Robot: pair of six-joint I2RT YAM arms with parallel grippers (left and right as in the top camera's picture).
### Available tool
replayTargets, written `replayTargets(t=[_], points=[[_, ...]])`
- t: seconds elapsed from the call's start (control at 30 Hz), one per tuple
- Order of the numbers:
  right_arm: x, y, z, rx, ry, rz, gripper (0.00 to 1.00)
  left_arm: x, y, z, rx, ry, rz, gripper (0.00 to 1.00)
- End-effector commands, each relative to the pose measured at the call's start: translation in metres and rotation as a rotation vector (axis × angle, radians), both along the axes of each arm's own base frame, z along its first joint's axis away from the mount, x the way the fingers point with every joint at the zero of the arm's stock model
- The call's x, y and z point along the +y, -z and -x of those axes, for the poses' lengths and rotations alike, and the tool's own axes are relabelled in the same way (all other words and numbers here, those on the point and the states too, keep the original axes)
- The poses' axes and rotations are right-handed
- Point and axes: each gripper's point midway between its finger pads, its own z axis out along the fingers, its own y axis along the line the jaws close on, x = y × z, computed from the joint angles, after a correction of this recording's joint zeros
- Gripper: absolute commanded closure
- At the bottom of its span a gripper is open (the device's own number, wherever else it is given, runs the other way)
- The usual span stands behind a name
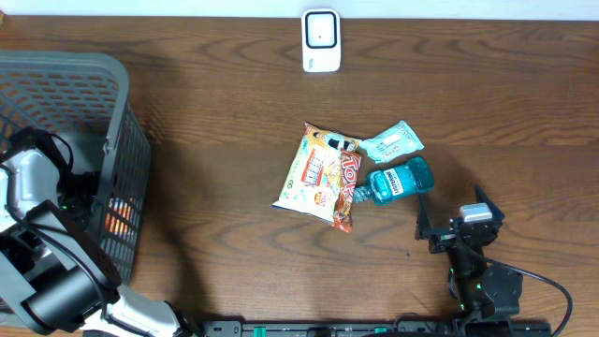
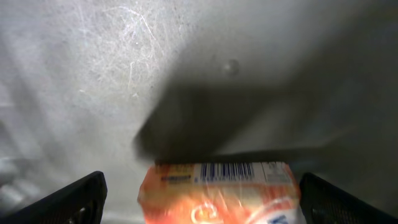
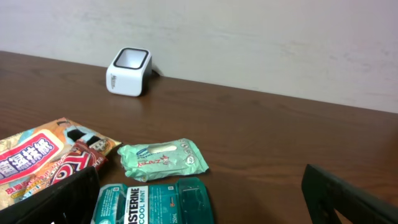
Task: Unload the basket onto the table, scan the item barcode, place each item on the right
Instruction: 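Reach the left gripper into the basket and grasp the orange tissue pack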
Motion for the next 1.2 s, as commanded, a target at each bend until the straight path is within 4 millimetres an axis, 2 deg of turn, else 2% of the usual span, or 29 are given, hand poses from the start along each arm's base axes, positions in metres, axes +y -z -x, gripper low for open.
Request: replayTargets(t=[0.0,0.17,0.47,0.5,0.6,0.63,0.67,0.7,0.73,0.87,0.97,1.17], points=[[0.001,0.002,0.000,0.009,-0.002,-0.011,0.01,-0.002,0.010,0.005,0.014,-0.013,-0.006,0.02],[0.001,0.002,0.000,0.009,-0.002,-0.011,0.01,-0.013,0.019,-0.003,-0.043,-0.019,0.049,0.02],[0.001,0.002,0.000,0.009,-0.002,-0.011,0.01,-0.023,0.022,0.001,-0.039,0.000,0.091,0.00],[0.001,0.002,0.000,0.009,-0.002,-0.011,0.01,-0.023,0.022,0.002,-0.038,0.015,0.093,0.02],[0.001,0.002,0.000,0.009,-0.002,-0.011,0.01,-0.022,0.021,0.000,-0.047,0.072,0.092,0.20],[0.001,0.002,0.000,0.009,-0.002,-0.011,0.01,-0.020,0.018,-0.002,-0.053,0.088,0.089,0.31],[0.001,0.002,0.000,0.009,-0.002,-0.011,0.01,-0.019,0.016,-0.003,-0.056,0.087,0.087,0.37],[0.001,0.002,0.000,0.009,-0.002,-0.011,0.01,-0.017,0.011,-0.006,-0.065,0.088,0.080,0.46],[0.001,0.002,0.000,0.009,-0.002,-0.011,0.01,-0.015,0.008,-0.008,-0.073,0.088,0.074,0.50],[0.001,0.002,0.000,0.009,-0.002,-0.011,0.01,-0.009,-0.009,-0.017,-0.108,0.091,0.050,0.51],[0.001,0.002,0.000,0.009,-0.002,-0.011,0.01,-0.005,-0.032,-0.023,-0.143,0.093,0.022,0.51],[0.001,0.002,0.000,0.009,-0.002,-0.011,0.01,0.002,-0.102,-0.035,-0.265,0.101,-0.067,0.51]])
